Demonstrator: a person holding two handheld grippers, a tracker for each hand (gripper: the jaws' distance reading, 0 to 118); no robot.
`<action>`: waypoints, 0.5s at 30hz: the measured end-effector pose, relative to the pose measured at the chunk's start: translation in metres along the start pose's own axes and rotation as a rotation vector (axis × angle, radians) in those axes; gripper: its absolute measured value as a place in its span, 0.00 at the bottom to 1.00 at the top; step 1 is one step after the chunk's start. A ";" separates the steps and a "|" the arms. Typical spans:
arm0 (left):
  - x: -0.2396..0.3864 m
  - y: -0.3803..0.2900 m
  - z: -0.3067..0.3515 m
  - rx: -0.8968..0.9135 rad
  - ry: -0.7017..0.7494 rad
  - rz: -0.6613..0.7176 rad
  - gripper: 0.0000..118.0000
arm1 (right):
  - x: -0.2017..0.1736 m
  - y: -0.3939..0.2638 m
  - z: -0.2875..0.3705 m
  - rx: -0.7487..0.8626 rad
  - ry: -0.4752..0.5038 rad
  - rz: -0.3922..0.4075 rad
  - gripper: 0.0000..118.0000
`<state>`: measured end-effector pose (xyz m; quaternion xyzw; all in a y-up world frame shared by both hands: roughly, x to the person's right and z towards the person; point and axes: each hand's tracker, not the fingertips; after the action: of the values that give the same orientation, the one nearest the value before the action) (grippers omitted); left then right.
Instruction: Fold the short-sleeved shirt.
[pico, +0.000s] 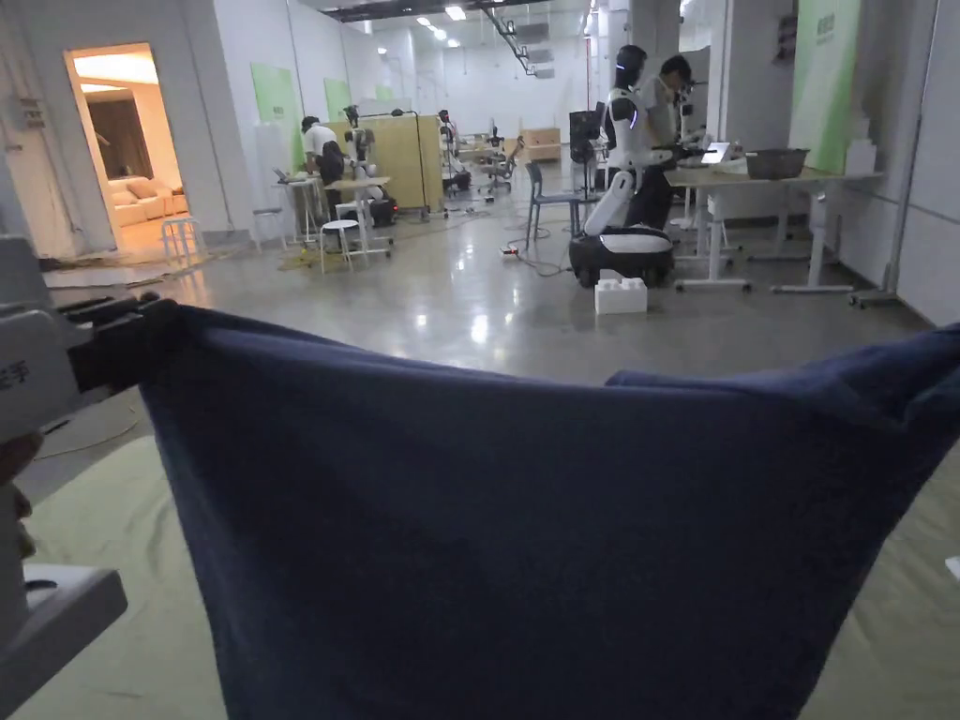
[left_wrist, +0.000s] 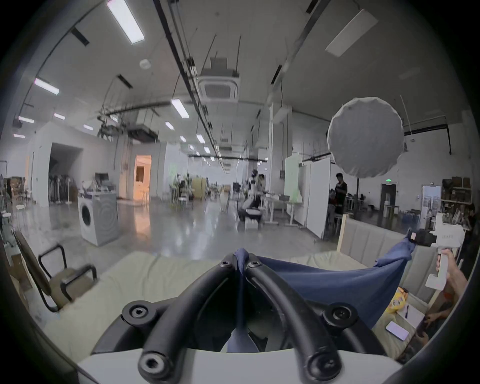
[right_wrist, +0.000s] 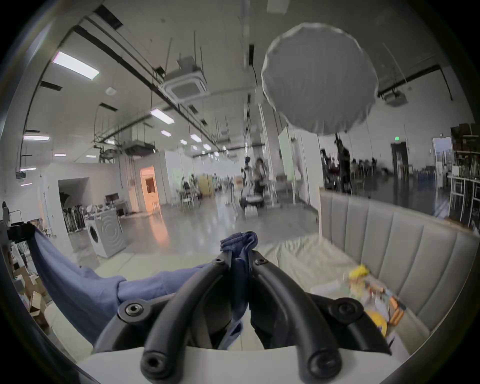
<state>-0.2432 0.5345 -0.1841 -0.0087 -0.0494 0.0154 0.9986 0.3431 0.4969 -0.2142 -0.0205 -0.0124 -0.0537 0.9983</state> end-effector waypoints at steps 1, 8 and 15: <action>0.001 0.011 0.003 0.027 0.012 -0.018 0.03 | -0.004 0.016 -0.001 0.024 0.007 0.002 0.09; 0.001 0.058 0.002 0.102 0.043 -0.017 0.03 | -0.026 0.095 -0.006 0.155 -0.014 0.066 0.09; -0.001 0.056 -0.029 0.127 0.053 0.006 0.03 | -0.029 0.102 -0.021 0.143 -0.043 0.119 0.09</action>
<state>-0.2432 0.5899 -0.2141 0.0539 -0.0219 0.0214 0.9981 0.3261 0.6000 -0.2397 0.0490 -0.0363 0.0075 0.9981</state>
